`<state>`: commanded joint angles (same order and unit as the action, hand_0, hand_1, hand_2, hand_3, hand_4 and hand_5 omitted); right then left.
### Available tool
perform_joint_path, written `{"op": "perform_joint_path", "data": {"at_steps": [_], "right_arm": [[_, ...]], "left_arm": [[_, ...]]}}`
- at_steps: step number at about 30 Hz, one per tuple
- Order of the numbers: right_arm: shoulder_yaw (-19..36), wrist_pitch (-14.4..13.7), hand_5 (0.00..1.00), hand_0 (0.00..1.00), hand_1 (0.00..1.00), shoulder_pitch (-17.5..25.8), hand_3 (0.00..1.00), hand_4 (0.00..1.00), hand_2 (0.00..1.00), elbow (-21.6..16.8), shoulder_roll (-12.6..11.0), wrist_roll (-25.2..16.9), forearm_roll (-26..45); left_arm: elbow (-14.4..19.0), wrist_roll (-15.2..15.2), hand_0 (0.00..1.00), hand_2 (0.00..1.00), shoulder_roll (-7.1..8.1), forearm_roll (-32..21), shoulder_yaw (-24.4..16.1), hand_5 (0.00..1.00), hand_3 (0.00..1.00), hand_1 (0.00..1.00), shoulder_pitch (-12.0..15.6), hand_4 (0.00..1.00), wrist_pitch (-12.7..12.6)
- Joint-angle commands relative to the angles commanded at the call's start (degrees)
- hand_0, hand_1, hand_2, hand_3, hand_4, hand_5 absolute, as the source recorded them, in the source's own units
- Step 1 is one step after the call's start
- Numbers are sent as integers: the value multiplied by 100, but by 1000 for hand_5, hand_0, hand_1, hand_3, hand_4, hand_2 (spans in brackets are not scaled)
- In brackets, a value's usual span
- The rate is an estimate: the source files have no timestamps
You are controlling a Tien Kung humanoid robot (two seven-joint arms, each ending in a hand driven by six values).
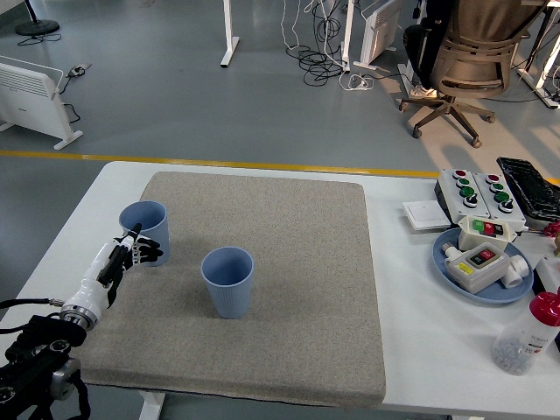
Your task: Push cup pick cup insert cup
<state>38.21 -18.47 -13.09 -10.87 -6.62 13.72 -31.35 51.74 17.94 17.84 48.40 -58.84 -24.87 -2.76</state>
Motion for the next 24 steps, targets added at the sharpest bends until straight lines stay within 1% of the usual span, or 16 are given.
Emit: {"op": "perform_joint_path", "data": {"at_steps": [7,12,16,18,20,21,22,23,24], "right_arm": [[24,5,449,667,604,-15,565,101,617,-3,15,19,-65],[26,5,449,667,604,-18,565,101,617,-4,25,22,-73],[16,2,449,667,605,-18,565,101,617,-4,28,19,-51],[7,3,449,667,605,-20,565,101,617,-2,28,15,-42],[-11,0,449,667,605,-22,565,101,617,-1,25,7,-10],[-13,0,449,667,605,-22,565,101,617,0,25,6,-7],[-42,-4,449,667,605,-19,565,101,617,2,21,-8,52],[-58,-6,449,667,605,-18,565,101,617,3,17,-17,84],[-79,-7,449,667,605,-17,565,101,617,6,12,-28,123]], "left_arm": [[-403,80,624,465,-33,-169,185,998,419,573,-275,583,-58],[-506,107,623,465,-75,-217,223,998,416,572,-363,579,-66],[-482,107,619,465,-89,-203,190,998,416,572,-338,576,-64],[-333,66,619,465,-58,-94,93,998,416,572,-237,576,-79],[-90,12,619,465,-13,53,-31,998,416,572,-108,576,-111],[-63,7,525,467,-9,66,-42,998,440,534,-97,638,-114],[151,-45,525,467,53,225,-158,998,440,534,32,638,-175],[232,-92,525,467,97,301,-234,998,440,534,107,638,-230],[462,-177,525,467,164,517,-364,998,440,534,228,638,-330]]}}
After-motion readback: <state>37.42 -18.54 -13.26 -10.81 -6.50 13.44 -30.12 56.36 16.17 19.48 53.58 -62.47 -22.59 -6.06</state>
